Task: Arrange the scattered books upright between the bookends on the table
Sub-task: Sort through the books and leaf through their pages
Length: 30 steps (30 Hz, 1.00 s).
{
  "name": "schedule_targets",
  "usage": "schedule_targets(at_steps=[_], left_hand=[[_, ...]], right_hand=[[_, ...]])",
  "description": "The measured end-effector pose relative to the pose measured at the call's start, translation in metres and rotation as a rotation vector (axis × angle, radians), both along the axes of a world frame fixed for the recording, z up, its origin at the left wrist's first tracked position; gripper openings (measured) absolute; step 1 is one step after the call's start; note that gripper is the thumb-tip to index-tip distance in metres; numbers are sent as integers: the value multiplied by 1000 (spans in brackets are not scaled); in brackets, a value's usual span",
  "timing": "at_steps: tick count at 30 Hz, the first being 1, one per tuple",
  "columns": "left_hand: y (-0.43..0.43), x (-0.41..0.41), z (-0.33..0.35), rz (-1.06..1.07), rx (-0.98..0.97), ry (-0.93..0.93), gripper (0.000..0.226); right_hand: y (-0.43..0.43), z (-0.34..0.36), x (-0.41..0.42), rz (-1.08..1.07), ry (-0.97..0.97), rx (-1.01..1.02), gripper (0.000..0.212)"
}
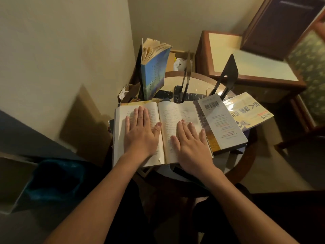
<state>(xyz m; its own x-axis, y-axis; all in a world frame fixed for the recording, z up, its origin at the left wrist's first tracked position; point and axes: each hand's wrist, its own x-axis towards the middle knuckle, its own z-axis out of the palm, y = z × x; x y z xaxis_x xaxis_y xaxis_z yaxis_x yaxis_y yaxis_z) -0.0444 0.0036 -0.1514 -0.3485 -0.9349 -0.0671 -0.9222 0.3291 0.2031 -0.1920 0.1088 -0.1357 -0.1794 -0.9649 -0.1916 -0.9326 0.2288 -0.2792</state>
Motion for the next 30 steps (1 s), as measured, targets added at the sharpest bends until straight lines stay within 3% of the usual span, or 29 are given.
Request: schedule_targets(at_steps=[9,13,20,25,30], left_hand=[[-1,1,1,1,20,6,78],[-1,2,1,-6,24,0,77],[-5,8,6,-51,82,87,79],[-1,20,18,-106,148,324,72],[19,26,49,75,360,720,48]], right_hand=[[-79,0,-27,-25,-114,-2,69],[-64,3,-31,-59,-120,-43,68],[-7,27,-27,-330,-149,-190,77],[9,48,-19,-217,-119,-336,70],[13,74,1,-51,-162,-394,65]])
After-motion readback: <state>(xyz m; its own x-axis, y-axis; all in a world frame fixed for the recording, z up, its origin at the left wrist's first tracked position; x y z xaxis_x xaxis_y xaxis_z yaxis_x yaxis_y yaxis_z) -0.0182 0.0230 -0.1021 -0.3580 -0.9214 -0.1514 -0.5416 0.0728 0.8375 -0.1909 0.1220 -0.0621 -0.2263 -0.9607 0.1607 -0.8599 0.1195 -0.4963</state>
